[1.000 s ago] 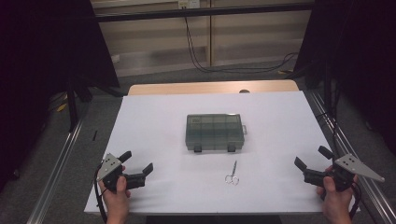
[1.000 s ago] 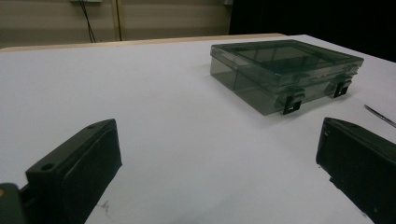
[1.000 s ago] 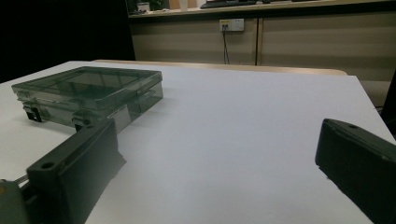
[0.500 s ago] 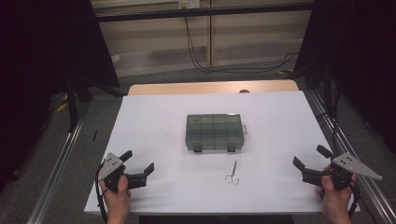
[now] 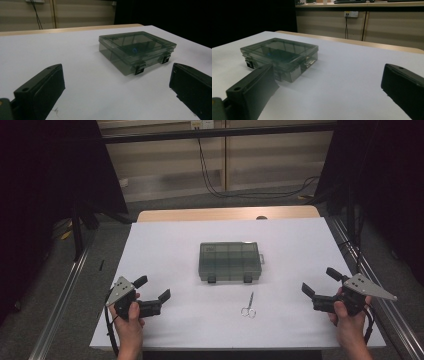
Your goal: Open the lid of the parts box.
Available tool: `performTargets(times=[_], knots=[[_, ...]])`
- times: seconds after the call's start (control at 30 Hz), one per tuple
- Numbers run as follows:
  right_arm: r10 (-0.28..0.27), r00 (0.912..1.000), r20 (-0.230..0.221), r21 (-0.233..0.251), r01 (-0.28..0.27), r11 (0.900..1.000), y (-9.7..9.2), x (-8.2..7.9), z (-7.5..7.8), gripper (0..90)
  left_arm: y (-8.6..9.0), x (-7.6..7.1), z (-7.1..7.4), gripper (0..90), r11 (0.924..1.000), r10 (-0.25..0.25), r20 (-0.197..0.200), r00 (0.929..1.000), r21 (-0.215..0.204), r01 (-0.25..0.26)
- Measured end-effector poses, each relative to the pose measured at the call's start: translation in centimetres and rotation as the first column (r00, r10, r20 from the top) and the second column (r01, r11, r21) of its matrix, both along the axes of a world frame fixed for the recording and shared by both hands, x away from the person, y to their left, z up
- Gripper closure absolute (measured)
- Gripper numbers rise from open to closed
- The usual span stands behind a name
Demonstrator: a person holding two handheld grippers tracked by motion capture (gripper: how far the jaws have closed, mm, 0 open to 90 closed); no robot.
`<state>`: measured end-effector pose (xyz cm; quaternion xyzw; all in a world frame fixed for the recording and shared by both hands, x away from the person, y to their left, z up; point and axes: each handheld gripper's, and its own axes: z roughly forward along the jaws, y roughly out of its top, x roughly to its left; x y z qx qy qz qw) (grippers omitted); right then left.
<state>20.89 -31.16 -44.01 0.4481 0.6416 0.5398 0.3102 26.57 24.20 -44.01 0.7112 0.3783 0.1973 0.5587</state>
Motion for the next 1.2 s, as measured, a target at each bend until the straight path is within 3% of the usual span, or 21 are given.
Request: performTargets(times=[0.43, 0.67, 0.9, 1.13, 1.2], knots=[[0.037, 0.9991, 0.021, 0.02, -0.037, 0.9991, 2.0, 2.4, 2.1, 0.0, -2.4, 1.6, 1.4, 0.0, 0.9996, -0.024, 0.014, 0.9996, -0.01, 0.024], [0.048, 0.9984, 0.029, 0.047, -0.049, 0.9977, 2.8, 3.1, 2.9, 0.0, -3.7, 2.4, 1.5, 0.0, 0.999, -0.043, -0.005, 0.999, -0.014, 0.043], [0.071, 0.9969, 0.033, 0.022, -0.072, 0.9972, 3.9, 4.0, 3.5, 0.0, -5.2, 3.0, 1.9, 0.0, 0.9975, -0.069, -0.006, 0.9976, -0.013, 0.069], [0.102, 0.9946, 0.021, 0.044, -0.103, 0.9937, 5.1, 5.0, 4.0, 5.9, -6.3, 3.5, 2.3, 0.4, 0.9965, -0.082, -0.002, 0.9967, -0.017, 0.082], [0.06, 0.9981, 0.011, 0.055, -0.061, 0.9967, 5.4, 5.3, 4.2, 12.9, -6.6, 3.7, 2.4, 0.7, 0.9958, -0.088, -0.001, 0.9961, -0.023, 0.088]])
